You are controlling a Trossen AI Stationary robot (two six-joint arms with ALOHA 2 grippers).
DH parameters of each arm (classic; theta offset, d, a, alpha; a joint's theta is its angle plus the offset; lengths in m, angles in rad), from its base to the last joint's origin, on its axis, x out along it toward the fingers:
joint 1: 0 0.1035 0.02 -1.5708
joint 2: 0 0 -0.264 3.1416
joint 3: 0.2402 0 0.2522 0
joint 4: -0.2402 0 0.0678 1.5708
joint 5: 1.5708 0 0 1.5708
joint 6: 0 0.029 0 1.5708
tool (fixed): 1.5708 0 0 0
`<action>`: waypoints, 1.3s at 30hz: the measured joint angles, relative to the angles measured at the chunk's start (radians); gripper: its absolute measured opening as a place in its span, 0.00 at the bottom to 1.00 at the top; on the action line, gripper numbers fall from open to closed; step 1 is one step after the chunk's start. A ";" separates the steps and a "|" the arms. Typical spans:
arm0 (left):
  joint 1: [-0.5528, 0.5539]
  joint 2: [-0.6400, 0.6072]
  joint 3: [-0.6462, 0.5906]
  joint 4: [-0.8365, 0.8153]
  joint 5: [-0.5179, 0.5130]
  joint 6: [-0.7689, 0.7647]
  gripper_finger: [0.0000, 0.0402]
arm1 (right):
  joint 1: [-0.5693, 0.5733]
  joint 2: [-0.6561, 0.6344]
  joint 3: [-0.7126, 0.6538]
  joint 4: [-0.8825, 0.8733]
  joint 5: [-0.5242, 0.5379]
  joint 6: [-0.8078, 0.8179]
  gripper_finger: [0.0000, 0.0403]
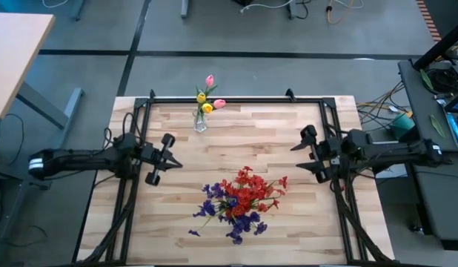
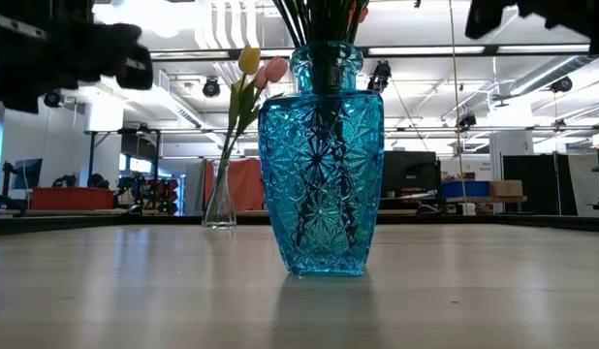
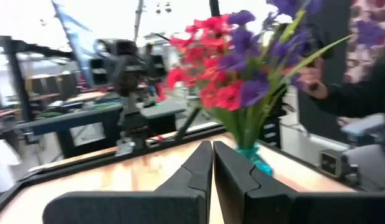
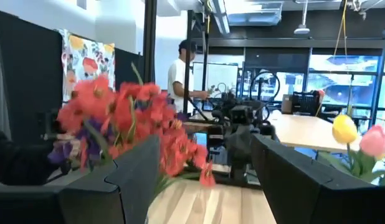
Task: Sort flowers into vase by color
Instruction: Return to Home Position
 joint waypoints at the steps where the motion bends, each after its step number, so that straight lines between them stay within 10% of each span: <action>1: 0.019 0.002 -0.018 0.033 0.002 -0.007 0.00 | -0.003 -0.002 -0.025 0.018 0.000 0.002 0.61; 10: 0.099 0.013 -0.040 0.053 -0.030 -0.102 0.00 | -0.034 -0.051 -0.276 0.317 -0.015 -0.073 0.61; 23: 0.099 0.059 -0.032 0.050 -0.122 -0.176 0.00 | -0.134 -0.463 -0.273 -0.084 -0.186 -0.171 0.61; 39: 0.099 0.149 -0.032 0.051 -0.122 -0.176 0.00 | -0.145 -0.434 -0.272 -0.201 -0.244 -0.212 0.61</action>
